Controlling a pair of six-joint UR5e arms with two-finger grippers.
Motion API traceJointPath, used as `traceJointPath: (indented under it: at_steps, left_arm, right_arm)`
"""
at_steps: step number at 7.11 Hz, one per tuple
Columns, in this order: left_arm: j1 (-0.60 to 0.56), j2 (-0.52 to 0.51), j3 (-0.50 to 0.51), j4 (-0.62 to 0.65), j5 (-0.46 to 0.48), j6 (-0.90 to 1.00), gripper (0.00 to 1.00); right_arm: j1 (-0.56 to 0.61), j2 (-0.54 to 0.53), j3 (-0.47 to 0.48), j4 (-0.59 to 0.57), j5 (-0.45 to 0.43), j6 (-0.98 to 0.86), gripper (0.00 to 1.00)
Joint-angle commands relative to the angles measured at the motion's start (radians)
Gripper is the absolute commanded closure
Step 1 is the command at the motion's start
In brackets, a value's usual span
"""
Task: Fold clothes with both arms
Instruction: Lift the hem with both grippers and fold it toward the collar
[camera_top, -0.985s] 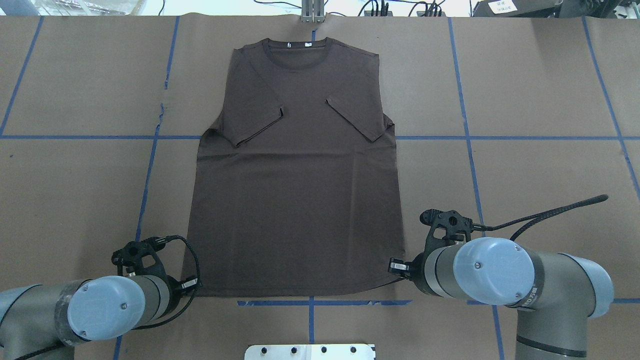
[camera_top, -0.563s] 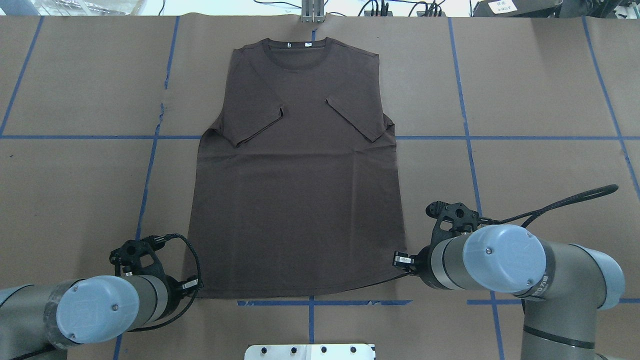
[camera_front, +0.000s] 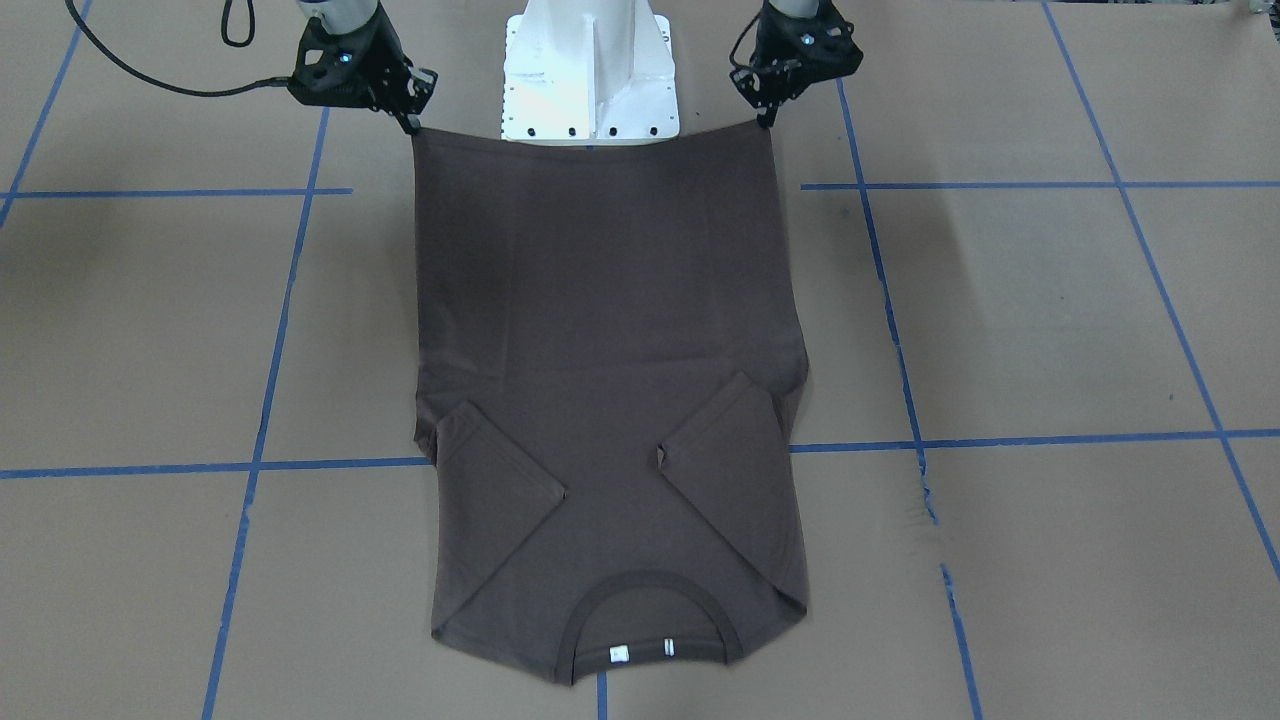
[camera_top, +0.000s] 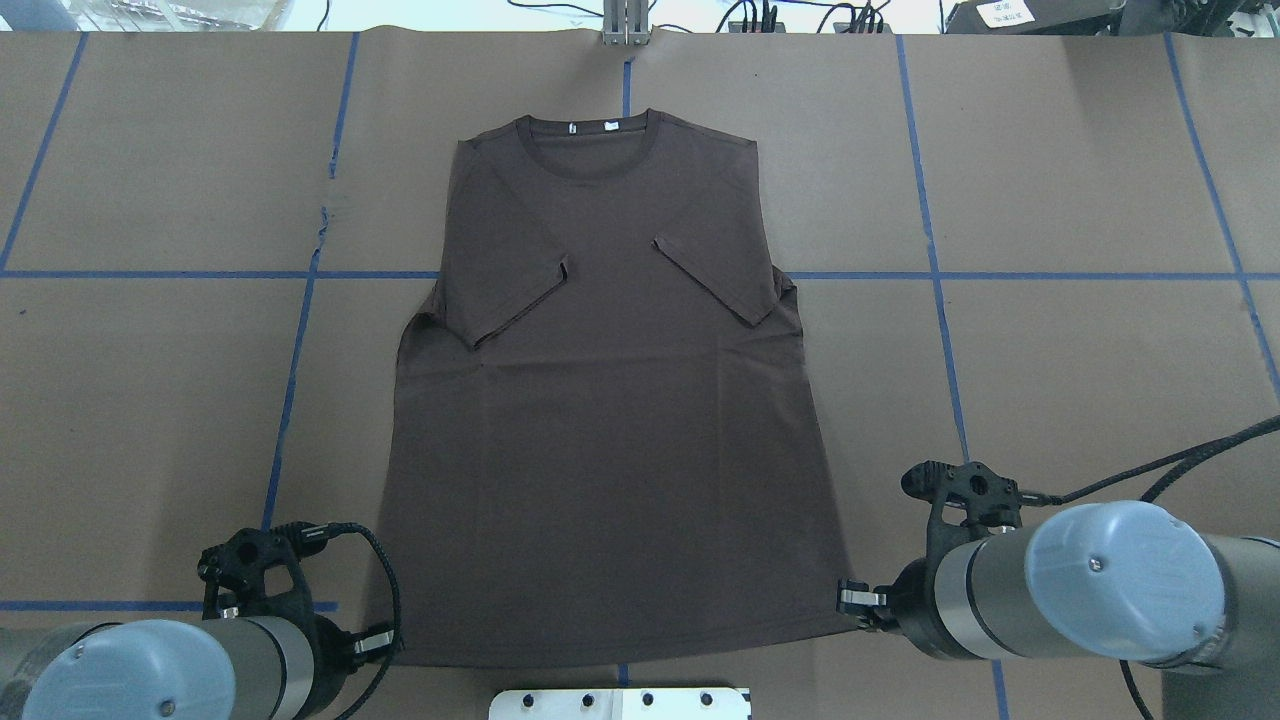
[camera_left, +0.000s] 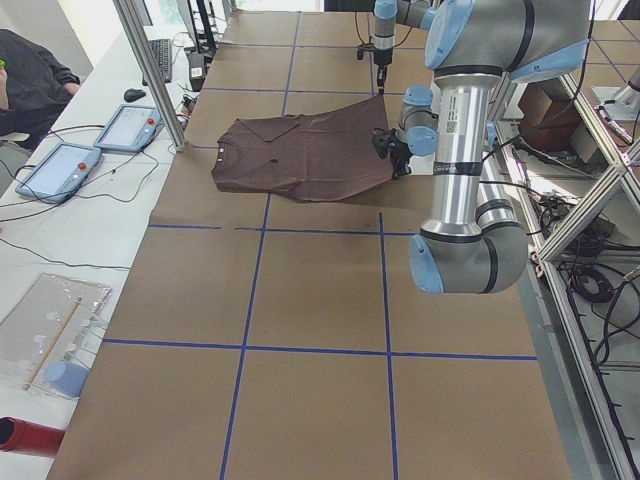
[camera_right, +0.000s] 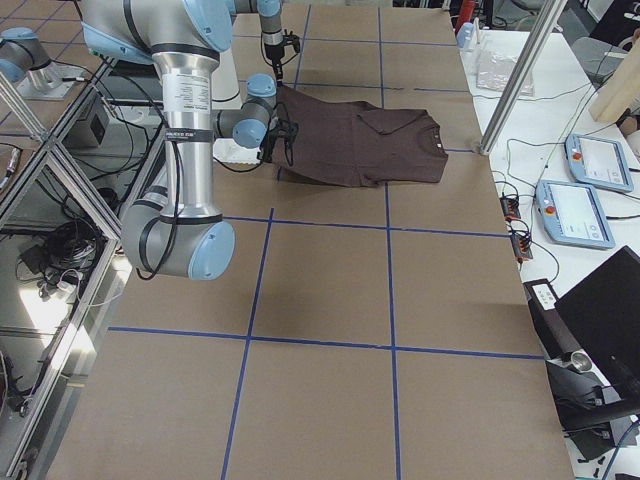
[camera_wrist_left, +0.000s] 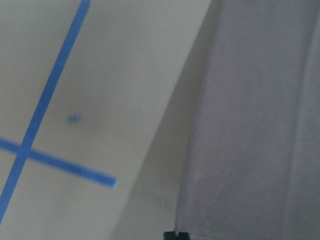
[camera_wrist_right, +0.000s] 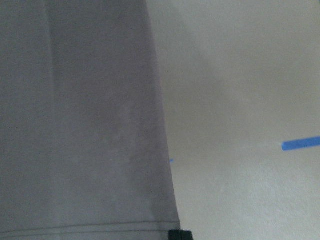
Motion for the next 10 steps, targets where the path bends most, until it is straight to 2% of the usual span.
traceJointPath:
  at_steps: [1,2,3,5,7,9,10]
  left_arm:
    - [0.115,-0.006,-0.135,0.106,-0.002,0.000,1.00]
    - [0.103,-0.017,-0.139,0.106,-0.015,0.001,1.00]
    - [0.059,-0.022,-0.139,0.108,-0.038,0.003,1.00]
    - [-0.128,-0.080,-0.120,0.112,-0.067,0.201,1.00]
    - [-0.295,-0.118,-0.068,0.115,-0.100,0.379,1.00]
    - [-0.450,-0.193,0.039,0.122,-0.138,0.521,1.00]
    - [-0.515,-0.291,0.168,0.122,-0.144,0.564,1.00]
  right_arm:
    - [-0.064,-0.108,0.130,-0.001,0.056,0.001,1.00]
    - [-0.049,-0.100,0.130,0.001,0.052,0.001,1.00]
    - [0.029,-0.063,0.126,0.001,0.050,-0.024,1.00]
    - [0.179,0.032,0.053,0.004,0.078,-0.201,1.00]
    - [0.427,0.183,-0.107,0.007,0.237,-0.264,1.00]
    - [0.549,0.343,-0.304,0.006,0.259,-0.295,1.00]
    - [0.580,0.424,-0.415,0.007,0.266,-0.299,1.00]
